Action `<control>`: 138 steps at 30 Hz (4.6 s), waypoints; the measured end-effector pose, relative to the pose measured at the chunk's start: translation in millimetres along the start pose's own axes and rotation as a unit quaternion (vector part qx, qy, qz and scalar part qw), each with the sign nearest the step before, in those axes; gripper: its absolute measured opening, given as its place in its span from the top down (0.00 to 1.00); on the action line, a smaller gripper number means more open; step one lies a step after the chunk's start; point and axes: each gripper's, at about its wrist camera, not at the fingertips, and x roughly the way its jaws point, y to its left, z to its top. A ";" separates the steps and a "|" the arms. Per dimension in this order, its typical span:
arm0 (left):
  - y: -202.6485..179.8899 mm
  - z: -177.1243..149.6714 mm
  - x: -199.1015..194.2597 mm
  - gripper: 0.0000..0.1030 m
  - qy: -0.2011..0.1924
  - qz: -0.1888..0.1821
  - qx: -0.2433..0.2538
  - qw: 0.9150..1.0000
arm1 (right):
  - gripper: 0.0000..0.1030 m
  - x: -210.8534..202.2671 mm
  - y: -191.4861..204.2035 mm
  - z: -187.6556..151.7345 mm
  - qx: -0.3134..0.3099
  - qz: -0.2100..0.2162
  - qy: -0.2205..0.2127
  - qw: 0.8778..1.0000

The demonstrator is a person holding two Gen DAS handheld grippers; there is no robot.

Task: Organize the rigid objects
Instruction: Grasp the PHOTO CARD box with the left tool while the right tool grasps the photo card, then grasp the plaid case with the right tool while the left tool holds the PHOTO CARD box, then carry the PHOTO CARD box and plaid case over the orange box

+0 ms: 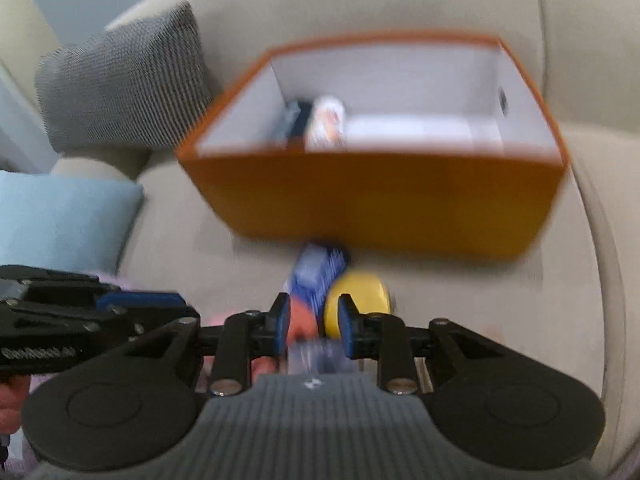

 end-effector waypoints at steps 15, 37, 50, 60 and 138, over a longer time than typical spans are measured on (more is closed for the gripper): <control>-25.0 -13.1 83.7 0.51 0.097 0.059 -0.019 0.993 | 0.74 17.9 -25.4 -55.0 0.005 -0.019 0.013 1.000; -18.9 -19.7 88.9 0.64 0.061 0.038 -0.052 0.996 | 0.83 28.4 -29.1 -58.3 -0.012 -0.027 0.010 1.000; -43.6 -21.0 95.2 0.74 0.057 0.029 -0.031 0.997 | 0.87 27.9 -38.7 -59.5 0.007 -0.035 0.014 0.999; -50.0 -38.2 68.3 0.76 0.053 0.012 0.006 0.999 | 0.77 -10.2 -32.2 -70.8 0.030 -0.025 0.019 0.999; -32.3 -37.2 10.4 0.76 -0.053 -0.056 -0.049 0.996 | 0.82 -54.1 -21.7 -55.8 0.022 -0.008 -0.042 0.999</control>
